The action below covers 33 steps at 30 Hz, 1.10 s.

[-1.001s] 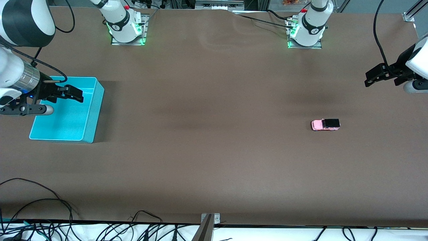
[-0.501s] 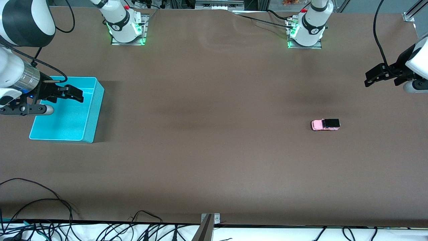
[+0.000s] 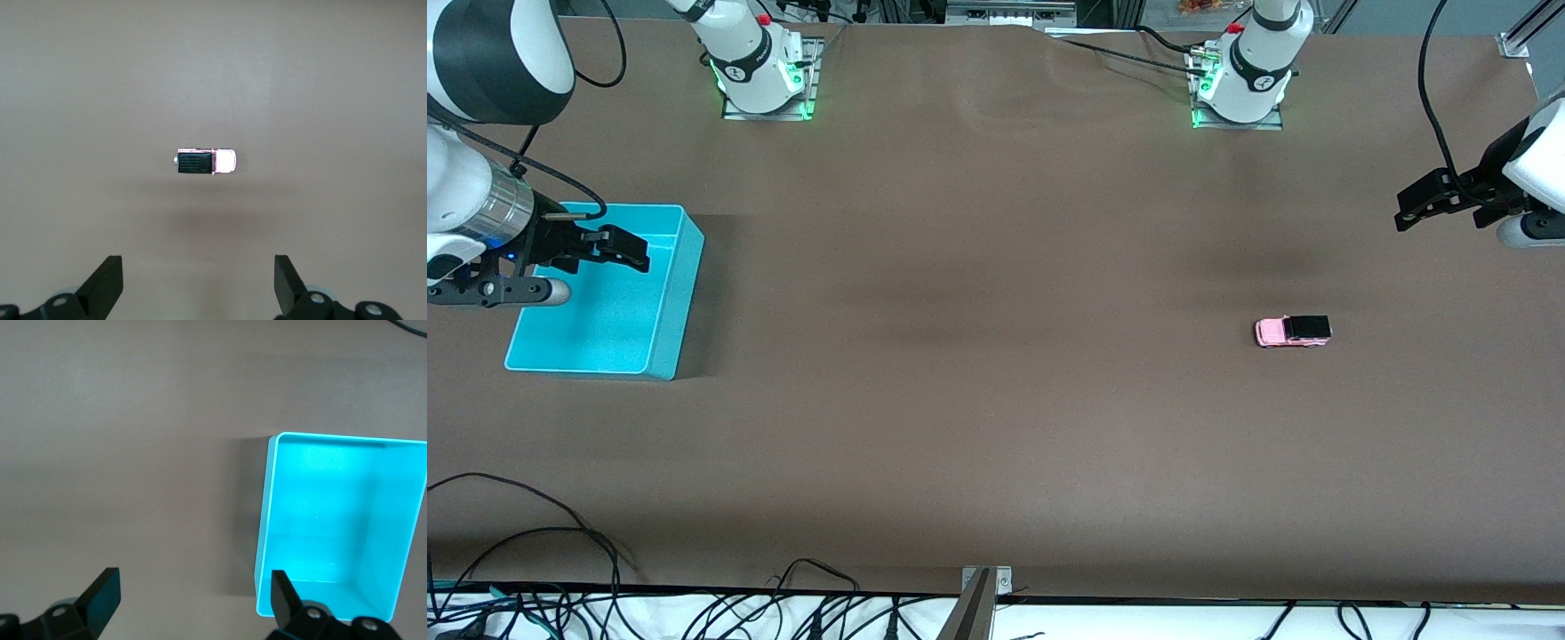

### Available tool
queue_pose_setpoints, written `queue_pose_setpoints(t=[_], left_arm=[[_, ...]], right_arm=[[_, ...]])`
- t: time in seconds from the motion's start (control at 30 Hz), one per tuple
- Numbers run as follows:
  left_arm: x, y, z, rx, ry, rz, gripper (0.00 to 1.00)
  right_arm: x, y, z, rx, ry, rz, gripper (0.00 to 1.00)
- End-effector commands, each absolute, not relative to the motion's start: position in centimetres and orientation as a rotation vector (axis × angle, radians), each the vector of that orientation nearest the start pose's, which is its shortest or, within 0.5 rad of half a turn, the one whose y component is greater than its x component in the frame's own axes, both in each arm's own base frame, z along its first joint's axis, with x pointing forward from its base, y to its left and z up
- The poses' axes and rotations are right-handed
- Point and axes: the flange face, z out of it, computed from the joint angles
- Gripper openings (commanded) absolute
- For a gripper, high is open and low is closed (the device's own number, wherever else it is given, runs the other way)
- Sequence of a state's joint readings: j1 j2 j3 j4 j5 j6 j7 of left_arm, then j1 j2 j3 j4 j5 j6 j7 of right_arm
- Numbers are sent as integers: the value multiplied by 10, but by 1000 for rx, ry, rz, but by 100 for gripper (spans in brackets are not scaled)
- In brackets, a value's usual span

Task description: Wind and store pink jeep toy

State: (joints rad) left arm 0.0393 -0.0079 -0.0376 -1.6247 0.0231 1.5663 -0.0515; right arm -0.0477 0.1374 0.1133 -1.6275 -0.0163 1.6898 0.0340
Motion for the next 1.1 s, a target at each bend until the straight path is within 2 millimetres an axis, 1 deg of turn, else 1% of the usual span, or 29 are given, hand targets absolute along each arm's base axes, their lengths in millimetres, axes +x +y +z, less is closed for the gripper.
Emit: queue_pose_setpoints(t=[0.0, 0.2, 0.7, 0.87, 1.07], left_arm=[[553, 5, 608, -3100, -47, 80, 100], [553, -1, 608, -3100, -40, 79, 100], [552, 7, 604, -3101, -50, 97, 100], [552, -4, 606, -3118, -26, 93, 100], [552, -9, 606, -3132, -14, 81, 100]], right_arm=[[593, 35, 533, -3154, -57, 102, 100], [593, 35, 533, -3154, -57, 102, 100], [593, 34, 532, -3153, -54, 107, 100], [593, 35, 532, -3152, -56, 107, 100], [593, 35, 532, -3152, -56, 107, 100]])
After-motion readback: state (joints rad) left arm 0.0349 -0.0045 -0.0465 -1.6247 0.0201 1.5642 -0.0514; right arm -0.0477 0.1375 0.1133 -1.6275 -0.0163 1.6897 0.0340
